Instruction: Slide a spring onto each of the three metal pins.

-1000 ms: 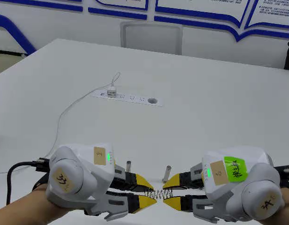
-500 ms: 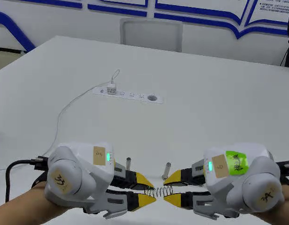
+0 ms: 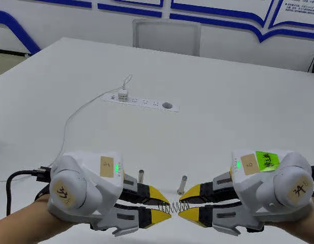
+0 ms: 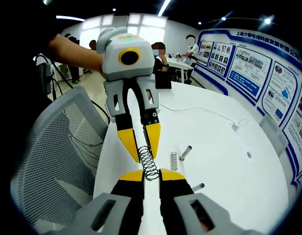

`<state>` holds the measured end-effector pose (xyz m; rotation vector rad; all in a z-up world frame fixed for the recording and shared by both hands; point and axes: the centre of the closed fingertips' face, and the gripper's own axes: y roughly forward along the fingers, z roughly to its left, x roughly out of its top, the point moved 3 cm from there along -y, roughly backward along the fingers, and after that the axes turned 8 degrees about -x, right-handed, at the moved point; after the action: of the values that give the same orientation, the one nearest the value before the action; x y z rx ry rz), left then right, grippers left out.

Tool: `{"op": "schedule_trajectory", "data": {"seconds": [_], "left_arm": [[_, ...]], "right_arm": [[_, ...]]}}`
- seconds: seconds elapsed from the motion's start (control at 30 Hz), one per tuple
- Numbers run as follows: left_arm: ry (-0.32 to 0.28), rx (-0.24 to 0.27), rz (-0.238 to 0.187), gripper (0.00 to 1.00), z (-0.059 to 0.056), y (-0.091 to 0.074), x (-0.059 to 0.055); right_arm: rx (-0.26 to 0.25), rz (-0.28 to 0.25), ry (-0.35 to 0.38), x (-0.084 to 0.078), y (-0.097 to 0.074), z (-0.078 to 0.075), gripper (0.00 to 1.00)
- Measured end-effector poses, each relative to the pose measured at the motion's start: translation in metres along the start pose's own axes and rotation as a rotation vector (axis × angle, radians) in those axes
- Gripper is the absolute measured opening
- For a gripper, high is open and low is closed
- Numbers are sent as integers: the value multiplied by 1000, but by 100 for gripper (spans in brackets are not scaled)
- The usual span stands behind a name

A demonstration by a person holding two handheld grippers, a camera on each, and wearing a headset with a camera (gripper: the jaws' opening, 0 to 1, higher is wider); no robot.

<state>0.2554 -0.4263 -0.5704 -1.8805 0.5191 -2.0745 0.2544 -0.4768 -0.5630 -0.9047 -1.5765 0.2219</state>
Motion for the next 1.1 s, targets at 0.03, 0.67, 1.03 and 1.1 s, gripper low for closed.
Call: {"op": "schedule_trajectory", "data": {"seconds": [0.03,0.67,1.03,1.1], "left_arm": [[-5,0,-5,9,0,0,0],[-69,-6,-69,9,-2,-4,3],[-102,-3,-111,9,-5,-2,5],[-102,7,-114,9,-3,-1,6]], "right_arm": [[1,-8,11,1,-1,0,11],[62,-119,141,18,-6,4,11],[84,-220,293,33,-7,4,11],[76,-208,266,32,-6,3,11]]}}
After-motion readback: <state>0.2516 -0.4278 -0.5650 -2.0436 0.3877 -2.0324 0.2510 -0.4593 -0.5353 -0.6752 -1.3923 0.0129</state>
